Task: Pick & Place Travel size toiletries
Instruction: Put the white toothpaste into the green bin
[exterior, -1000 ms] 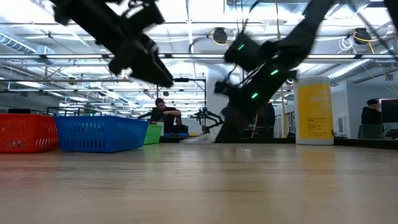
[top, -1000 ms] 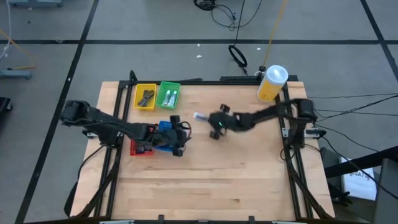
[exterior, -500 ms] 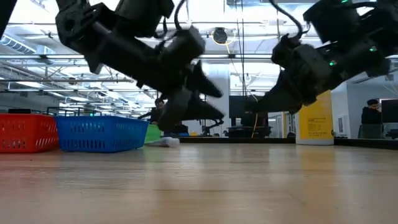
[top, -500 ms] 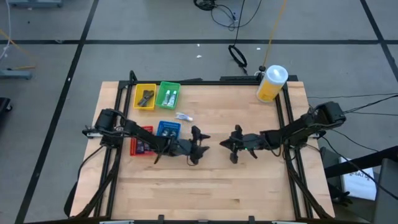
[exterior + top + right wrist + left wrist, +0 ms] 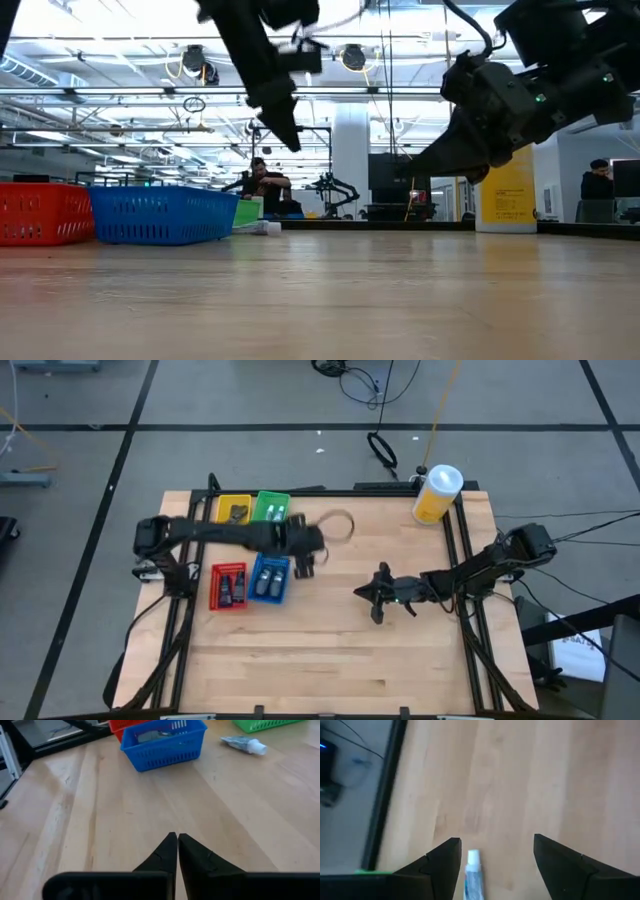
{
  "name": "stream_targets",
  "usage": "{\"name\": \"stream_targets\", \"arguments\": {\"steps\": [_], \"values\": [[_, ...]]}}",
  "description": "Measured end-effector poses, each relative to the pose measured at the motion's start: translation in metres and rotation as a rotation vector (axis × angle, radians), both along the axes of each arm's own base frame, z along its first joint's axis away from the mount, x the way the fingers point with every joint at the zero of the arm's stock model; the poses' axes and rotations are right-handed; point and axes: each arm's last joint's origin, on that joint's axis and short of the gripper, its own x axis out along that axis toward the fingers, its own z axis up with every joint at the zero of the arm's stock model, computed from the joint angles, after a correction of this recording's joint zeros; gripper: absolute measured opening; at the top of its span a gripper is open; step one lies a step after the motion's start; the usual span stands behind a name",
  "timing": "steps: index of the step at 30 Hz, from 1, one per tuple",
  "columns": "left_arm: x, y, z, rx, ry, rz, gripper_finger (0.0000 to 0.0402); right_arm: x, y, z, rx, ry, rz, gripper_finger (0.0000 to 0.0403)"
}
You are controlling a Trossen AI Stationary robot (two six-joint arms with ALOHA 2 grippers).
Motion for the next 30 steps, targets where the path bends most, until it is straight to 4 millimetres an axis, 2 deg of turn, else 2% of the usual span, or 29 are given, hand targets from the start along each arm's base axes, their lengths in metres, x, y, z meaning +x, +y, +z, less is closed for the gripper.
{"name": "stream_targets", "arguments": {"steps": [5,10,18,21,25,30], "values": [[-0.016,0.056,-0.025,-0.190,0.095,0.066,0.0234,-0.001,0.005,0.000,0.001,-0.003,0.021,0.0013],[-0.018,0.084,-0.050,-0.216,0.157,0.072,0.0204,-0.001,0.007,0.000,-0.001,-0.004,0.029,0.0013],[-0.013,0.091,-0.089,-0.202,0.299,0.039,0.0201,-0.001,0.007,0.001,-0.004,-0.005,0.029,0.0013],[-0.012,0.091,-0.097,-0.208,0.325,0.019,0.0193,-0.001,0.007,0.001,-0.004,-0.005,0.029,0.0013],[-0.010,0.090,-0.100,-0.206,0.332,0.001,0.0150,-0.001,0.007,0.001,-0.003,-0.005,0.029,0.0013],[-0.004,0.086,-0.090,-0.171,0.277,-0.029,0.0059,-0.001,0.007,0.001,-0.003,-0.005,0.028,0.0013]]}}
